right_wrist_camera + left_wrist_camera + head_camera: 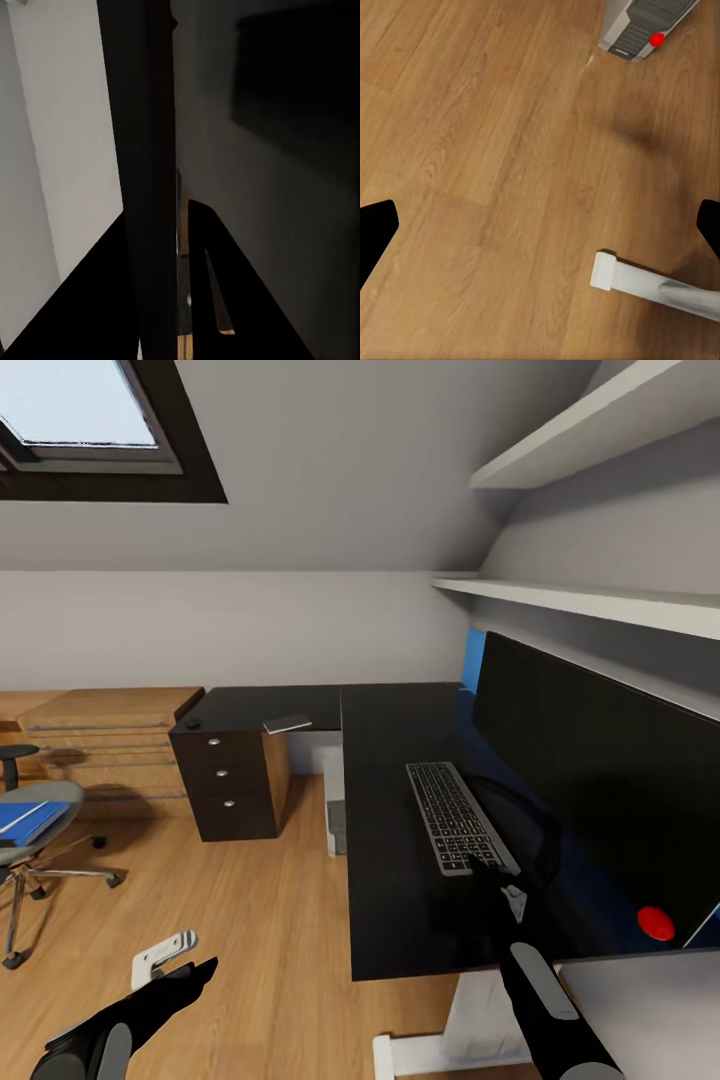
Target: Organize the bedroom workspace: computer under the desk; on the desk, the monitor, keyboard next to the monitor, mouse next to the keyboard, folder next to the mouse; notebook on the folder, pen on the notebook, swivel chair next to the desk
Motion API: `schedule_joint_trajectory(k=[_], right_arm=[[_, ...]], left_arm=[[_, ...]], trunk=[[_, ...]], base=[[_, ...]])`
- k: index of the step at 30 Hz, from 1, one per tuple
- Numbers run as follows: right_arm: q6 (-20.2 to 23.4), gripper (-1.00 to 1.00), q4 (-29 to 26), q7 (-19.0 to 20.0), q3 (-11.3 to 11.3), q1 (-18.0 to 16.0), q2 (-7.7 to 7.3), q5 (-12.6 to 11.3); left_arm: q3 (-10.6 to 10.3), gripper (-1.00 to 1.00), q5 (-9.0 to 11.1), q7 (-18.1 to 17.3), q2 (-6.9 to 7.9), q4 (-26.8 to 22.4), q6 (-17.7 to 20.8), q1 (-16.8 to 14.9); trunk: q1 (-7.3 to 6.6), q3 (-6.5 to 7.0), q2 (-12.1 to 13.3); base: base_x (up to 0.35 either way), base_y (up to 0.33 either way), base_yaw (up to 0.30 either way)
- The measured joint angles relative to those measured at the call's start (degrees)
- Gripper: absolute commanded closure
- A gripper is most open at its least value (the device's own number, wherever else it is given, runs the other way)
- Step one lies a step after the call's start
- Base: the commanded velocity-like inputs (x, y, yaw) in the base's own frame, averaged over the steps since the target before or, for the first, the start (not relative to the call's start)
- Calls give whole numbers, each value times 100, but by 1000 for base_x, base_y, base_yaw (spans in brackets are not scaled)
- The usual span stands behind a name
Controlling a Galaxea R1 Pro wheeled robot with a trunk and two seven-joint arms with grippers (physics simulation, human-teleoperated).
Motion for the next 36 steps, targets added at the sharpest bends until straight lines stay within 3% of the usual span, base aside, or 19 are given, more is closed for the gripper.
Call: schedule_joint_trajectory(k=[20,32,36], right_arm=[[-18,100,-7,45,2,-3,1,35],[-11,100,-334,52,3,-2,1,25],[-11,100,-334,53,4,-2,1,28]], left_arm=[[-13,-100,0,0,0,-3,-1,1],[-27,-100,0,-2,0,-4,-3,0],[-30,-100,2,-11,0,-1,-6,0]], trunk=[[439,-358,-803],[702,-574,-1285],[703,-575,-1286]], base=[[0,0,0],[0,0,0],[0,0,0]])
